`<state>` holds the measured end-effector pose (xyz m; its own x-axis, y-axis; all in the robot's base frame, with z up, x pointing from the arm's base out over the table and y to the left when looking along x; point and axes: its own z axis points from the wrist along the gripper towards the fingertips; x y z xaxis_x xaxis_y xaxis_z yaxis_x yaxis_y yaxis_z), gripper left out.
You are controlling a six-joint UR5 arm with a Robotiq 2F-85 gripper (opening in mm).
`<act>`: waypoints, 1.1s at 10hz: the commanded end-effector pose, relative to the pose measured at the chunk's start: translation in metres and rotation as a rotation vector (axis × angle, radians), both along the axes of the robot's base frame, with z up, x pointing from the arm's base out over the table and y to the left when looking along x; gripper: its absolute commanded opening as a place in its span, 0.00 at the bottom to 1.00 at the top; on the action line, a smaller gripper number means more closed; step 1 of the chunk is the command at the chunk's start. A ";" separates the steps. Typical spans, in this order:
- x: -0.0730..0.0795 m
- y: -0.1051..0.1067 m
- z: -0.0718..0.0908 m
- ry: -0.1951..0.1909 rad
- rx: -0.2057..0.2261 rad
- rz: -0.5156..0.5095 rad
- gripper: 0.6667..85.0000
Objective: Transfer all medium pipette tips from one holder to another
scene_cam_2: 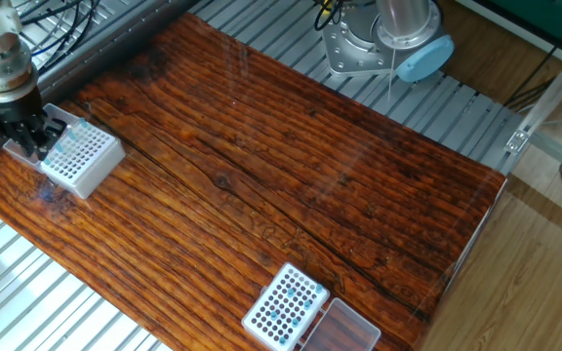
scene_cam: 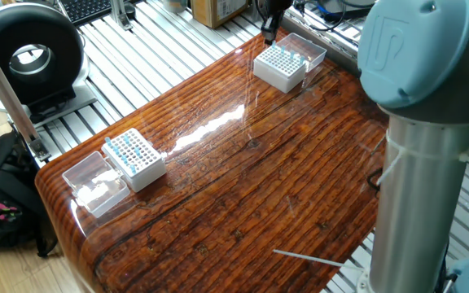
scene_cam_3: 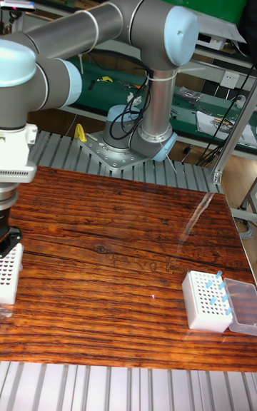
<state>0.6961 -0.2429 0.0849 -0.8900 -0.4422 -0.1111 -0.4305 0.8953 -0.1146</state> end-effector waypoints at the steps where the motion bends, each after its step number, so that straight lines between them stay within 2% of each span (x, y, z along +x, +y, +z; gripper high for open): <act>1: 0.001 0.003 -0.007 0.003 0.030 -0.021 0.30; 4: 0.001 -0.001 -0.010 0.008 0.017 -0.025 0.28; 6: -0.002 0.004 -0.010 0.017 0.039 -0.027 0.28; 11: -0.003 0.005 -0.006 0.017 0.042 -0.020 0.29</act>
<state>0.6930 -0.2396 0.0754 -0.9000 -0.4233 -0.1044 -0.4166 0.9056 -0.0797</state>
